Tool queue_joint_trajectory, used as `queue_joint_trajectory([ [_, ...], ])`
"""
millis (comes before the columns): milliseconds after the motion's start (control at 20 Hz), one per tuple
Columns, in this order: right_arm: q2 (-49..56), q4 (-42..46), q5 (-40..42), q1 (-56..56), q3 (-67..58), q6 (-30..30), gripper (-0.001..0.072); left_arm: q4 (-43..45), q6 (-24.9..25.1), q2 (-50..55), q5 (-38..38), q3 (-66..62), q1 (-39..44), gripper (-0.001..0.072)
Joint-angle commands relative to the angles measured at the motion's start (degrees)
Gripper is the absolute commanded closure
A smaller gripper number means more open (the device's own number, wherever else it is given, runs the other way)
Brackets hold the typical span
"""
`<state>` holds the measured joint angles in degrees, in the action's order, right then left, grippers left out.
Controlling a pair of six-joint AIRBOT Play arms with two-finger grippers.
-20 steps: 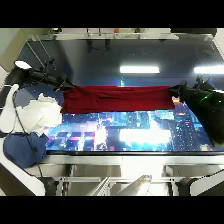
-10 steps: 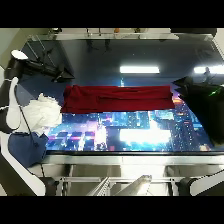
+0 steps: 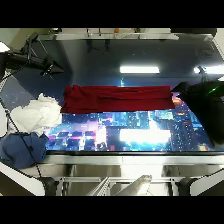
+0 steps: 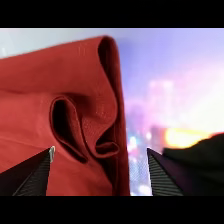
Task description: Fold the shirts.
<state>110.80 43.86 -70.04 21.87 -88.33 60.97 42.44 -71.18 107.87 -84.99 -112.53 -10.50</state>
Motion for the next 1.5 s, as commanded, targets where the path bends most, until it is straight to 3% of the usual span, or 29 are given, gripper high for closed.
queue_joint_trajectory([
  [0, 2.84, 0.42, -0.39, -2.45, -0.31, 0.59, 0.0072, 0.04, -0.02, -0.79, -0.35, 0.13, 2.58, 0.071],
  [200, 5.27, -4.79, -0.5, -2.67, -0.5, -0.31, 0.0096, 0.02, 0.0, 0.59, -0.83, 0.13, 6.32, 0.0709],
  [300, 5.46, -8.24, -0.5, -2.67, -0.63, -2.67, 0.0471, 0.02, 0.0, 1.92, -1.22, 0.13, 8.35, 0.0709],
  [400, 5.4, -10.08, -1.07, -2.67, -1.2, -2.69, 0.0683, 0.04, 0.0, 3.56, -1.36, 0.13, 10.88, 0.071],
  [600, 3.41, -10.05, -5.6, -2.54, -4.85, -2.64, 0.0694, 0.07, -0.07, 7.69, 1.64, 0.13, 16.68, 0.0711],
  [900, -4.85, -10.05, -12.68, -2.43, -9.31, -0.44, 0.0694, 0.02, -3.5, 16.59, 18.53, -0.31, 31.23, 0.071],
  [1050, -7.5, -10.1, -15.3, -2.43, -9.31, 0.61, 0.0694, 0.04, -6.93, 22.93, 19.45, -6.21, 37.64, 0.071],
  [1250, -10.73, -10.29, -19.02, -2.4, -9.4, 1.51, 0.0694, -0.22, -11.54, 25.09, 23.74, -5.86, 39.89, 0.0711],
  [1450, -13.46, -16.13, -19.85, -2.43, -9.57, 2.12, 0.0694, -2.82, -11.67, 25.03, 23.52, -5.6, 39.63, 0.071],
])
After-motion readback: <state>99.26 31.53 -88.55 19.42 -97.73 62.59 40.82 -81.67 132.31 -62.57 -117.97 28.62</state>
